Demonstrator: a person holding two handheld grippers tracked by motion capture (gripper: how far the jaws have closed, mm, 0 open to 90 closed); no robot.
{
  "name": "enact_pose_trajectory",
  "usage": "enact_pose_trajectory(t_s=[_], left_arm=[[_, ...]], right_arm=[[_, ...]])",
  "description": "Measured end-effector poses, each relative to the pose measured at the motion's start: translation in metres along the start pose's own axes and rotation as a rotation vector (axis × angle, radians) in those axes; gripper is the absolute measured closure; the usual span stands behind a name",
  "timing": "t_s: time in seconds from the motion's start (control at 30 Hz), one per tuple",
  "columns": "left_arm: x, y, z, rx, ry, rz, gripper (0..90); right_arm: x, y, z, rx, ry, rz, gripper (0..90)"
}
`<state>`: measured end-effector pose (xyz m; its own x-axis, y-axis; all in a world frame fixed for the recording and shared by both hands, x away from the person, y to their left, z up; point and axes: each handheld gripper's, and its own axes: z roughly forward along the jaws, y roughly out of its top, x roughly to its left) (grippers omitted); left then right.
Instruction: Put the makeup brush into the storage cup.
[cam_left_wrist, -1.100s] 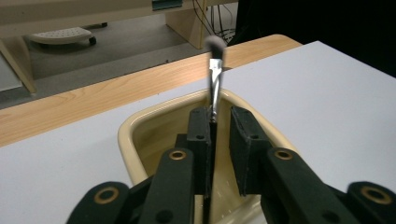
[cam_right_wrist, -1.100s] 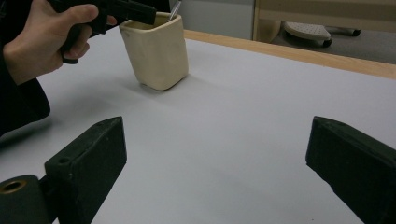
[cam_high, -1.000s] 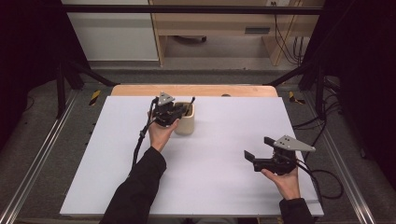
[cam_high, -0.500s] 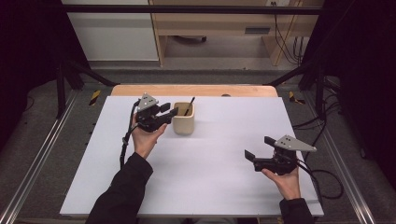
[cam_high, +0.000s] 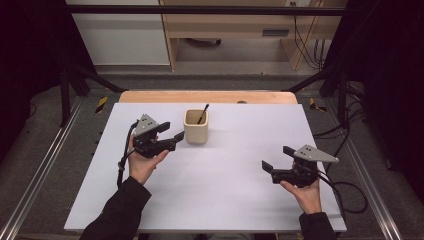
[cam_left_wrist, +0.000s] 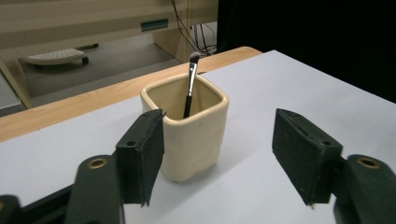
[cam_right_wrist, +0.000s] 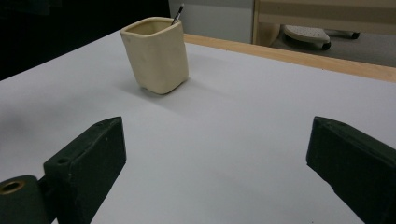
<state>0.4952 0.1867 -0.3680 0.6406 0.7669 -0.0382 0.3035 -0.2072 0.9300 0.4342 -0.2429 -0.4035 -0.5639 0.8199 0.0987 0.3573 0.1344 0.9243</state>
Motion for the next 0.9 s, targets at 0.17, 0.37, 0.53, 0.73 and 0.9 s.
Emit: enact_pose_trajectory(t_s=[0.17, 0.37, 0.53, 0.73, 0.9], left_arm=[[-0.003, -0.012, -0.012, -0.004, -0.020, 0.012, 26.7], [-0.005, -0.023, -0.026, -0.019, -0.021, 0.012, 20.0], [-0.005, -0.032, -0.037, -0.024, -0.009, 0.010, 14.8], [-0.002, -0.047, -0.048, -0.013, -0.002, 0.003, 12.2], [0.002, -0.061, -0.056, -0.008, 0.007, -0.013, 12.0]], right_arm=[[0.000, 0.000, 0.000, 0.001, 0.001, -0.002, 5.2], [0.000, 0.000, 0.000, 0.004, 0.000, -0.002, 5.2], [0.000, 0.000, -0.001, -0.001, 0.002, 0.002, 5.2], [0.000, 0.000, -0.001, 0.003, 0.004, 0.000, 5.3], [0.001, -0.001, -0.001, 0.006, 0.003, -0.003, 5.3]])
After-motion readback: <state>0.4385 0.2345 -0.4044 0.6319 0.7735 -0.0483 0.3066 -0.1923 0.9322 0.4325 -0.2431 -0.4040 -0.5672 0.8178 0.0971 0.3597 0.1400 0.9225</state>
